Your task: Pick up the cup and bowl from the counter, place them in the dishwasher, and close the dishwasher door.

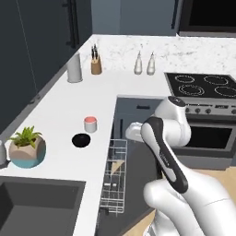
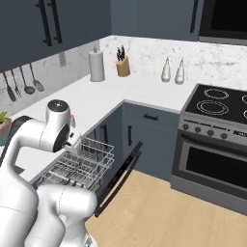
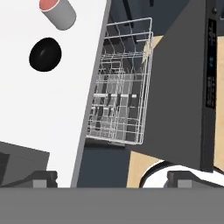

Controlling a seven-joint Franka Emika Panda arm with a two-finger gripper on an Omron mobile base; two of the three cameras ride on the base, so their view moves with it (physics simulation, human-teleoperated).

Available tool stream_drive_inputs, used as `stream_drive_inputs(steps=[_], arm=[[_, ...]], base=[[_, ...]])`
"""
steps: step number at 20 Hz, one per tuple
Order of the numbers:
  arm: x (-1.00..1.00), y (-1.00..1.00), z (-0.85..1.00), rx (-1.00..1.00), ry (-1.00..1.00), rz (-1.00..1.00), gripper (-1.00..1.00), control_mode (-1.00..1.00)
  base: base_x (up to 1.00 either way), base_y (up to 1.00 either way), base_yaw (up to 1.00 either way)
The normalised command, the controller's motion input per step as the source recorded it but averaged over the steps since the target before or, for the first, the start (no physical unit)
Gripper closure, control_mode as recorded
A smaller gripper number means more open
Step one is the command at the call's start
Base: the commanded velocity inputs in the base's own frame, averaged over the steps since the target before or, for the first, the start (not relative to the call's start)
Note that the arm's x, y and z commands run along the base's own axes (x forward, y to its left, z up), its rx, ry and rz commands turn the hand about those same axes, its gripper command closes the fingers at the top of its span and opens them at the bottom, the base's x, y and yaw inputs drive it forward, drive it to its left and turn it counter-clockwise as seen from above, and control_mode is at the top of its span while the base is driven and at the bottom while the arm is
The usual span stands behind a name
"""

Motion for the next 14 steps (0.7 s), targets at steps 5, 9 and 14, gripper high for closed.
stream_drive_inputs(steps=[5,9,14], arm=[[0.00,0.00,0.00,0.00,0.00,0.00,-1.00,1.00],[0.00,0.00,0.00,0.00,0.00,0.00,-1.00,1.00],[0.00,0.00,0.00,0.00,0.00,0.00,-1.00,1.00]], base=[[0.00,0.42,-0.16],[-0.19,0.61,-0.12],[-0.02,1.00,-0.15]])
